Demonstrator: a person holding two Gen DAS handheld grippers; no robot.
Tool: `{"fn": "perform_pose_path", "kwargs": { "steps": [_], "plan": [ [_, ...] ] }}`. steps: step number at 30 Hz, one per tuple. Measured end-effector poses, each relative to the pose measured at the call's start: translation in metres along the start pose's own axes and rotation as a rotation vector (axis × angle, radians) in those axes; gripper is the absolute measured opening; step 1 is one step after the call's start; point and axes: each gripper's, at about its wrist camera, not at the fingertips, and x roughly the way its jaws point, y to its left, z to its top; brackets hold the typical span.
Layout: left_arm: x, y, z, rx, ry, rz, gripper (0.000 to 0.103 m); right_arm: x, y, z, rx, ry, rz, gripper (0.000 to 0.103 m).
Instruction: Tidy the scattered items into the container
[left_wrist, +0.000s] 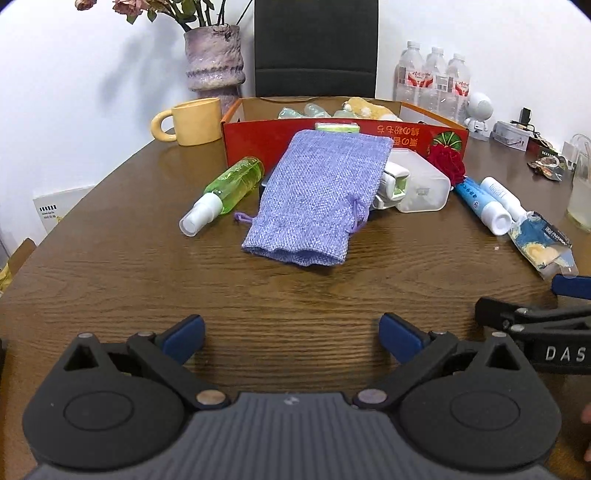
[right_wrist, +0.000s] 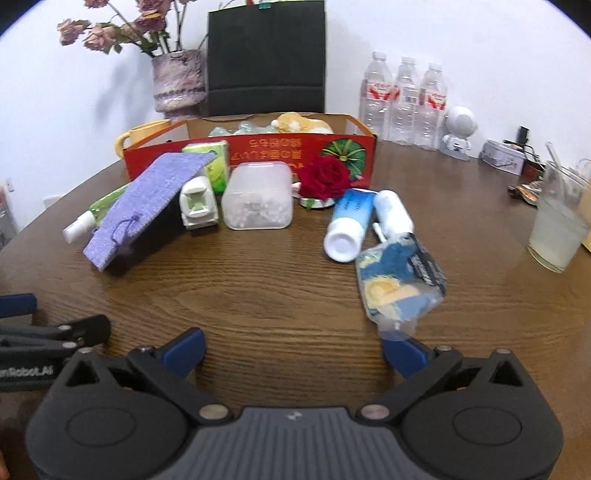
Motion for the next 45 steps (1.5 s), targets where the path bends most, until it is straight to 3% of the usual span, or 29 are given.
{"fn": "perform_pose_path", "kwargs": {
  "steps": [45],
  "plan": [
    [0.0014,0.0035,0.0008,-0.019,0.003,-0.012,0.103,-0.0015,0.0047,0.0012,0.009,-0.002,-0.013,0.103]
  ]
}}
